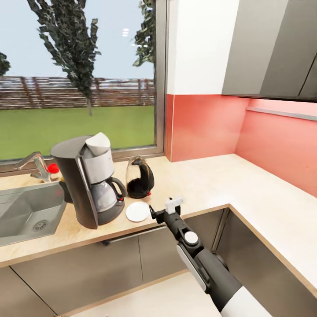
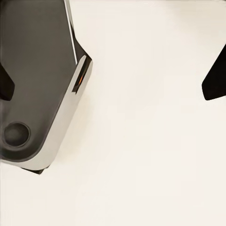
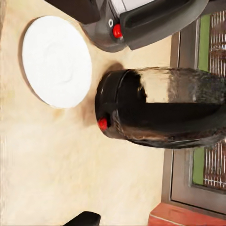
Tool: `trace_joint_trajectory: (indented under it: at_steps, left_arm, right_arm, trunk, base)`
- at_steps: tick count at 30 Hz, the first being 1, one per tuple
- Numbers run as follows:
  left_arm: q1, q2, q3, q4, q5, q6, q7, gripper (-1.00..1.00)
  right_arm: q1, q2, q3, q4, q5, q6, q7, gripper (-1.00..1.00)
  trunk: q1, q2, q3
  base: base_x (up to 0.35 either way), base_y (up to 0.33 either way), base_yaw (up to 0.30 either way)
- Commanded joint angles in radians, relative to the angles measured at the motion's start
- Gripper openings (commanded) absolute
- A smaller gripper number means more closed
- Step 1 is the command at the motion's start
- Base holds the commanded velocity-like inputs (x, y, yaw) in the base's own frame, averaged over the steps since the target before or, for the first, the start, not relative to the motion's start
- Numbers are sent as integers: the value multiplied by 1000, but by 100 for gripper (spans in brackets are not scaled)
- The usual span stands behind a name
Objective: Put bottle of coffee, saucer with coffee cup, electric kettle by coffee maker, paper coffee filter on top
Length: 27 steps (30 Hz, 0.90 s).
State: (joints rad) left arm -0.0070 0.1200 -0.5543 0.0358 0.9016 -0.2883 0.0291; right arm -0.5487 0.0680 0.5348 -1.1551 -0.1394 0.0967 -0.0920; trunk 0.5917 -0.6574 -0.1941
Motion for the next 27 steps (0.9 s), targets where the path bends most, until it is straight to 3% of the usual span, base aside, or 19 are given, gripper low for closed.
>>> trace_joint_trajectory:
  at_steps: [1, 5, 12, 16, 17, 18, 20, 21, 22, 24, 26, 27]
  left_arm:
    - [-1, 0, -8, 1, 2, -4, 3, 100]
    - [-1, 1, -8, 0, 2, -5, 3, 100]
    - [-1, 1, -13, -4, 2, -7, 2, 100]
    - [-2, -1, -14, -7, 1, -8, 2, 100]
    - [-2, -2, -15, -7, 1, -8, 1, 100]
    - [-2, -2, -15, -8, 1, -8, 1, 100]
    - [-2, -3, -15, -9, -1, -9, 0, 100]
    - [-2, -3, -15, -10, -3, -10, 0, 100]
    - [-2, -6, -15, -10, -6, -16, 0, 100]
    - [-2, -14, -17, -10, -8, -18, -1, 100]
    - [-2, -19, -19, -10, -12, -18, -2, 100]
    - [-2, -21, -19, -9, -13, -19, -2, 100]
  right_arm:
    - [0, -1, 3, 10, -10, -11, -8, 100]
    - [12, 0, 3, 141, -11, -103, -9, 100]
    - [38, 12, 5, 541, -14, -381, -11, 100]
    - [40, 53, 0, 774, -16, -483, -12, 100]
    - [41, 65, -2, 892, -17, -519, -12, 100]
    - [42, 68, -2, 927, -20, -530, -12, 100]
    - [48, 75, -3, 1057, -55, -570, -12, 100]
    - [55, 75, -4, 1083, -80, -577, -12, 100]
    - [81, 76, -4, 1110, -139, -581, -12, 100]
    - [111, 76, -3, 1121, -187, -560, -11, 100]
    - [141, 78, -3, 1126, -212, -483, -10, 100]
    - [154, 78, -3, 1127, -218, -407, -10, 100]
  trunk:
    - [0, -1, -1]
    - [0, -1, -1]
    - [0, -1, -1]
    - [0, -1, -1]
    - [0, -1, -1]
    - [0, -1, -1]
    - [0, -1, -1]
    - [0, -1, -1]
    - [0, -1, -1]
    - [0, -1, -1]
    - [0, -1, -1]
    - [0, -1, -1]
  base:
    - [-143, -258, 0]
    - [-150, -258, 0]
    - [-169, -253, 0]
    - [-203, -211, 0]
    - [-97, -87, 0]
    - [-77, -69, 0]
    - [-37, -34, 0]
    - [-16, -15, 0]
    - [-7, -6, 0]
    - [-3, -3, 0]
    - [-1, -1, 0]
    - [0, 0, 0]
